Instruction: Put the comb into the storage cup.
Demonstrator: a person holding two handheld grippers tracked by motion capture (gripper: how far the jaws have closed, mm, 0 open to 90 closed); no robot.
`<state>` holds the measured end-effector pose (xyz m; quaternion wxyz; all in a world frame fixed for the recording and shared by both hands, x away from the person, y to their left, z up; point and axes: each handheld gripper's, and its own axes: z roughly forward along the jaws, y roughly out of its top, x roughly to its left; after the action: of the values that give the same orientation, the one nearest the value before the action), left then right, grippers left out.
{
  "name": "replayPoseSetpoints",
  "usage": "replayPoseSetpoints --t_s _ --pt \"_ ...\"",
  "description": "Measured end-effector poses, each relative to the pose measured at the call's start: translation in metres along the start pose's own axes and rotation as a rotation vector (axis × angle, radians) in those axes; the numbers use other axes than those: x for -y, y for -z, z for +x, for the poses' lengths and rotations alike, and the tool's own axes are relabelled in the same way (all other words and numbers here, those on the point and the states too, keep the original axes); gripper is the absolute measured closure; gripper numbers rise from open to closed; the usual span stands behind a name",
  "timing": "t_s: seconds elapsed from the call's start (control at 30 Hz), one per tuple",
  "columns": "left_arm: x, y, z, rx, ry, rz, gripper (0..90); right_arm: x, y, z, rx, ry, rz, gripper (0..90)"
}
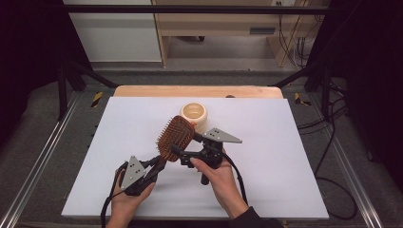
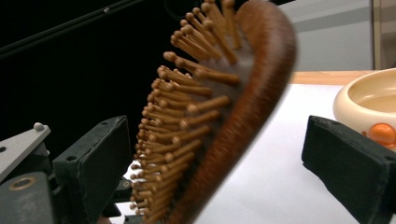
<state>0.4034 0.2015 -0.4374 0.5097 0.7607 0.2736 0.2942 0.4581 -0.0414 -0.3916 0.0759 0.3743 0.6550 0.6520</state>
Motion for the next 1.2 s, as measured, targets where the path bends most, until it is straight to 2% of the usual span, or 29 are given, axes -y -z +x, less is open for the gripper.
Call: replayPoseSetpoints --t_s 0.33,0.5,0.6,0.73,0.77,0.83,0.9,1.2 --pt "0.001 -0.002 -0.003 0.003 -0.01 0.007 72.2 -0.002 0.002 0.0 -0.008 -0.006 -0.012 12.5" --pt "0.002 -0.004 -0.004 0.011 -0.013 0.012 72.2 -0.003 0.003 -0.004 -0.019 -0.027 -0.02 15.5" --pt "0.002 -0.005 -0.007 0.013 -0.038 0.025 72.2 -0.004 0.003 -0.005 -0.019 -0.033 -0.023 17.0" --pt "0.0 -0.006 -0.01 0.014 -0.069 0.014 72.2 -0.005 0.005 -0.006 -0.026 -0.052 -0.03 22.0" --pt "0.001 -0.006 -0.011 0.021 -0.06 0.019 72.2 -0.005 0.005 -0.006 -0.028 -0.053 -0.036 25.3" --pt "0.001 -0.007 -0.011 0.015 -0.069 0.015 72.2 -0.005 0.006 -0.006 -0.039 -0.054 -0.042 31.8" --pt "0.001 -0.006 -0.011 0.015 -0.069 0.012 72.2 -0.005 0.007 -0.005 -0.03 -0.053 -0.042 34.5" --pt "0.0 -0.006 -0.014 0.006 -0.052 0.005 72.2 -0.003 0.006 -0.001 -0.021 -0.057 -0.063 32.7"
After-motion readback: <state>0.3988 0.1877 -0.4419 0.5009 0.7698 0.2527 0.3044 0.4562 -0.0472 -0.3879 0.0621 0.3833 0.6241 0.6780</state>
